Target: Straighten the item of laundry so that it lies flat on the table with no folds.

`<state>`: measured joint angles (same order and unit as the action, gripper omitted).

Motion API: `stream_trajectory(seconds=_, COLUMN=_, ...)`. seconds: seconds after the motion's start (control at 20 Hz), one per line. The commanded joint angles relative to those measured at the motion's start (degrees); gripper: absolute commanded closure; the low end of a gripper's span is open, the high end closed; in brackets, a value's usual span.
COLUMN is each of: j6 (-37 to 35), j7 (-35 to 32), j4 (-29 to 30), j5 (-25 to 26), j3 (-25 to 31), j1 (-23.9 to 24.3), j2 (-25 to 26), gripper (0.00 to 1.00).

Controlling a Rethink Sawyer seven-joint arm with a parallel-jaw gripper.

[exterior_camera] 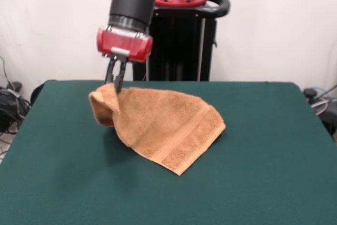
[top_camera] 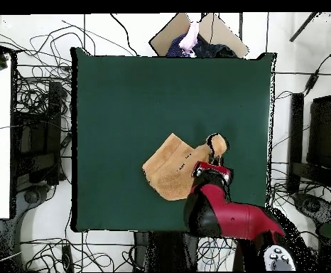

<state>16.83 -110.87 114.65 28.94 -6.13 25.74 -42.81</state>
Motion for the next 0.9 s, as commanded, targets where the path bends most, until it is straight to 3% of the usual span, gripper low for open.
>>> stream_trajectory(seconds=0.05, j6=-3.06, j7=-5.15, j4=-6.63, j5=4.10, j3=10.33, j1=6.61, j2=13.13, gripper=1.00)
stream_trajectory(seconds=0.3, j6=-3.05, j7=-4.56, j4=-9.99, j5=6.16, j3=14.15, j1=10.14, j2=18.75, gripper=1.00)
stream_trajectory(seconds=0.5, j6=-0.27, j7=-5.07, j4=-10.79, j5=8.11, j3=15.85, j1=11.69, j2=20.31, gripper=1.00)
stream_trajectory(seconds=0.9, j6=1.77, j7=-5.42, j4=-12.28, j5=4.67, j3=10.06, j1=7.13, j2=20.61, gripper=1.00)
